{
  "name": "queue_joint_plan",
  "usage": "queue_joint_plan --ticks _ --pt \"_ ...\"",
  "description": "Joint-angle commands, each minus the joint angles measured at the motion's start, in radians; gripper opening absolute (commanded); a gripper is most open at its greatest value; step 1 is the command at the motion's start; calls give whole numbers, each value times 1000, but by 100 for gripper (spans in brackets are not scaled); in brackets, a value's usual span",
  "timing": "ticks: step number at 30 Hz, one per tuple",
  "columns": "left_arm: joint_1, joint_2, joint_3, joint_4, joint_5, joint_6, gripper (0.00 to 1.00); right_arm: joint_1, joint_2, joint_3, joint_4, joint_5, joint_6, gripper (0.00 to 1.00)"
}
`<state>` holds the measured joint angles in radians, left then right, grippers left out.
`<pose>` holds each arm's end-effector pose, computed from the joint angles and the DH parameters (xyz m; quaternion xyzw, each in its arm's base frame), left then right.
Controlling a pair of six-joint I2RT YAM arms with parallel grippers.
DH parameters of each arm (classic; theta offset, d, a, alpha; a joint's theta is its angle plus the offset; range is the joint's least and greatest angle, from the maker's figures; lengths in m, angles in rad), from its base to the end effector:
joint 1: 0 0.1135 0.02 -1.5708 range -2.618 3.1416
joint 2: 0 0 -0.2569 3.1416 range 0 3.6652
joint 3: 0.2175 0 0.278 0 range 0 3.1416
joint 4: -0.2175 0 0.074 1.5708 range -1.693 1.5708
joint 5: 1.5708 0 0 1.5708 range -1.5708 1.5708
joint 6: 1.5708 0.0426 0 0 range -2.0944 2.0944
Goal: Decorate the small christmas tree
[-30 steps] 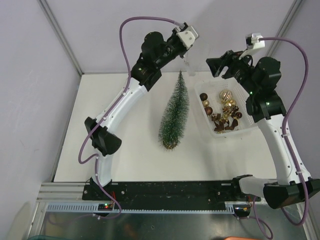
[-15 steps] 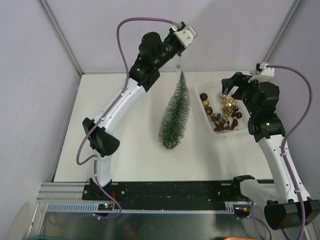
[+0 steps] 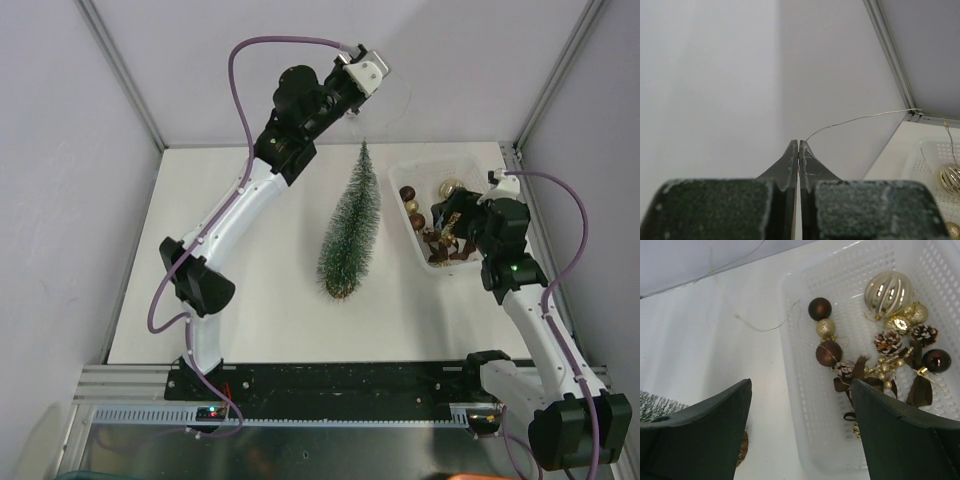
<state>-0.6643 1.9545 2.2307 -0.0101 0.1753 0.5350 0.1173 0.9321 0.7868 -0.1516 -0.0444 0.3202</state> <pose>0.3677 -0.2974 0.5140 0.3987 0.4600 -0.1042 0.7865 0.2536 0.0318 0.3057 0.0683 0.8009 0.1465 0.5766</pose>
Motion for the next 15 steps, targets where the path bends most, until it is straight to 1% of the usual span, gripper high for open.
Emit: queue_joint_plan --ticks 1,3,7,11,15 --pt "7 -71 -5 39 -15 21 1 3 12 -10 169 -80 -14 84" --pt "8 -74 -9 39 -18 23 1 22 47 -11 224 -106 -27 84" --pt "11 -84 -19 39 -22 26 1 68 112 -11 312 -81 -64 84" --pt "12 -91 -23 40 -23 26 1 79 138 -9 401 -96 -87 84" --pt "14 -95 -24 39 -23 26 2 81 169 19 421 -96 -116 83"
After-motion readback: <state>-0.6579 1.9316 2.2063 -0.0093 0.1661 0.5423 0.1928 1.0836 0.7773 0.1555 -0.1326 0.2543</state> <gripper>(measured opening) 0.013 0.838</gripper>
